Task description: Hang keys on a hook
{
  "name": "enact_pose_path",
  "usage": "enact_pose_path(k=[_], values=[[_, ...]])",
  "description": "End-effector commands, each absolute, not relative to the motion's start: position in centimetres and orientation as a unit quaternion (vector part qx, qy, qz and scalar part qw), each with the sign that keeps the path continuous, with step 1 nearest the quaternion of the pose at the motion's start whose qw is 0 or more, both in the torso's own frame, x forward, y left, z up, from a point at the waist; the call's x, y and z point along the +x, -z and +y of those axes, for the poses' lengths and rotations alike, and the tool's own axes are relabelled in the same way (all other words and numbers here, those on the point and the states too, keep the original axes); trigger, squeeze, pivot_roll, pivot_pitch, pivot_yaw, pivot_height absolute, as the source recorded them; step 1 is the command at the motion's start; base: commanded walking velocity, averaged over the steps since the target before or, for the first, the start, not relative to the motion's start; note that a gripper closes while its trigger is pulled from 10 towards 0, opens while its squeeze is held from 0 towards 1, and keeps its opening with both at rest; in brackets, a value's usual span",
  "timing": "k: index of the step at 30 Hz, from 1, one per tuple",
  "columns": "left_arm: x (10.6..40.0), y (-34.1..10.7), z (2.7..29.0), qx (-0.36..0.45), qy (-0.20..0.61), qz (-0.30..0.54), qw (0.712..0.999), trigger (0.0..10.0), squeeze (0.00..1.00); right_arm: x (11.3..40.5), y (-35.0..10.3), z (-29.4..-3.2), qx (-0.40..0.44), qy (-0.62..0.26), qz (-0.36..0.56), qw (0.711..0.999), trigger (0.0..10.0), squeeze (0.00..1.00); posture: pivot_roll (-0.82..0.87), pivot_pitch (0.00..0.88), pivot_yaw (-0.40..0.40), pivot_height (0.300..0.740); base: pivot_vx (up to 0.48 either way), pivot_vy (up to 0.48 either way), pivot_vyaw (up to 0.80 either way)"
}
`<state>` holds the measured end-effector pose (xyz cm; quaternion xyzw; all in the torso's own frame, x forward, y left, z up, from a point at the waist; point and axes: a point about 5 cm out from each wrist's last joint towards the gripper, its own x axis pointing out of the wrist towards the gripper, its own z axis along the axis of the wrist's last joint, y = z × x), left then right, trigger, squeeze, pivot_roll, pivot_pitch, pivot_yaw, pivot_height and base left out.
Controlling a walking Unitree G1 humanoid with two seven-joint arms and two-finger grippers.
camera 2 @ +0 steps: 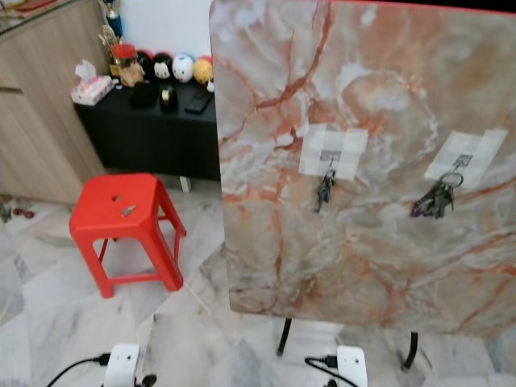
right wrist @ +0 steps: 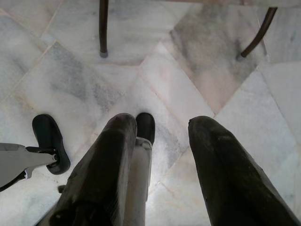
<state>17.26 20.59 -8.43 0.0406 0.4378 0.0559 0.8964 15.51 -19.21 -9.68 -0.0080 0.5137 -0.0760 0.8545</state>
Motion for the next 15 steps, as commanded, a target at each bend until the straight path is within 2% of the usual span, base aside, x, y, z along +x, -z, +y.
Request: enact_pose_path(k=[1,15], values=[[16.94,8.62,20.40,0.034,-0.056,0.444,0.894,10.0,0.00,15.21,9.78,-19.41,-0.008,0.080,0.518,0.851,10.0,0.00,-0.02,0.000,-0.014,0.740,0.000,0.262,0.00],[16.91,8.63,20.45,0.033,-0.056,0.444,0.894,10.0,0.00,15.18,9.80,-19.31,-0.008,0.077,0.519,0.851,10.0,0.00,-0.02,0.000,-0.014,0.740,0.000,0.266,0.00]])
